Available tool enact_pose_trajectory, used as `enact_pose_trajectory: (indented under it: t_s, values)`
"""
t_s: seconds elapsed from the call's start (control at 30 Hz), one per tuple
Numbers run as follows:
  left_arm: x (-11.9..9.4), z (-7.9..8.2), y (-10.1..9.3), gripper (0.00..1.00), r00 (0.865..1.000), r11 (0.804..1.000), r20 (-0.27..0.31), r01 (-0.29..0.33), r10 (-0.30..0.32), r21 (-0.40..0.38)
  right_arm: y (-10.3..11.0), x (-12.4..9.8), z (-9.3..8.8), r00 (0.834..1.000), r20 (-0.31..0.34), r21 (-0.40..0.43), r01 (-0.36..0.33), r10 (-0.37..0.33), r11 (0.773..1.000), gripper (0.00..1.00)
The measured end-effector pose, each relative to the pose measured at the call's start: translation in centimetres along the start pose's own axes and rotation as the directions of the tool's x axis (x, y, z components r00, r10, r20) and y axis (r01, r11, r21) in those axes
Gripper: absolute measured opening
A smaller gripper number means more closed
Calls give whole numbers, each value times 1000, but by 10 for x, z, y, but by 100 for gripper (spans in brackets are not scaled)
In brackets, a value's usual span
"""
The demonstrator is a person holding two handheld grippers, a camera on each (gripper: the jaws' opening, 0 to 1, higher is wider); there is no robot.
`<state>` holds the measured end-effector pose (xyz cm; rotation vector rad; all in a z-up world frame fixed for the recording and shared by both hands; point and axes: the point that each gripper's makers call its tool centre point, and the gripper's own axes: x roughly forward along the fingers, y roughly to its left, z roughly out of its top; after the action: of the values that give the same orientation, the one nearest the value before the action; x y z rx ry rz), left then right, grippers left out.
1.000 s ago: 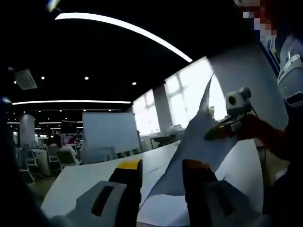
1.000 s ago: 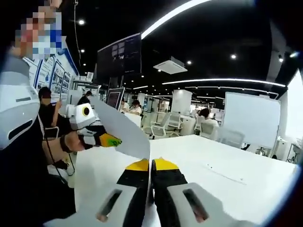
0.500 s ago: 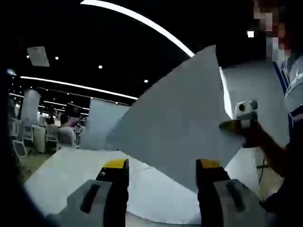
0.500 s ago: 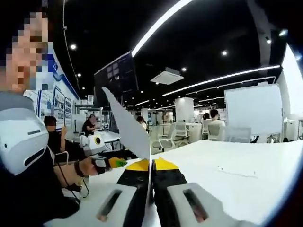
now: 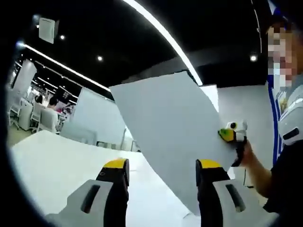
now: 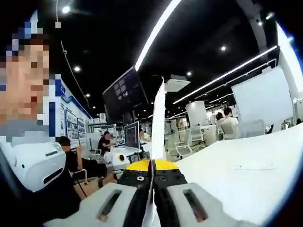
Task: Organize the stack of printing papers by aligning and flattening the scattered papers on the table
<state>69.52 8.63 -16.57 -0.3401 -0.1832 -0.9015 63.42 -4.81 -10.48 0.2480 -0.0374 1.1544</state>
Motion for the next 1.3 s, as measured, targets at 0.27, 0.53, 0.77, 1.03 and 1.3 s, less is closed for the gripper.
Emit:
enact_pose_trajectory:
  t_s: [0.27,0.53,0.77,1.03,1.3]
  values:
    - [11,-14,2,60,997,984,31,75,-71,-163,10,2,-3,999,-11,-8,-36,36,999,0]
    - [16,-4,-4,60,976,946,139,201,-170,-254,14,1,-4,998,-16,-2,-56,56,998,0]
    - [19,13,-2,56,956,919,234,246,-178,-307,22,2,-10,995,-43,3,-85,85,996,0]
    - [20,12,-18,42,943,897,247,298,-224,-326,23,5,-23,992,-81,25,-98,99,995,0]
    - [17,14,-26,33,930,877,278,330,-240,-348,11,5,-33,992,-109,70,-61,68,996,0]
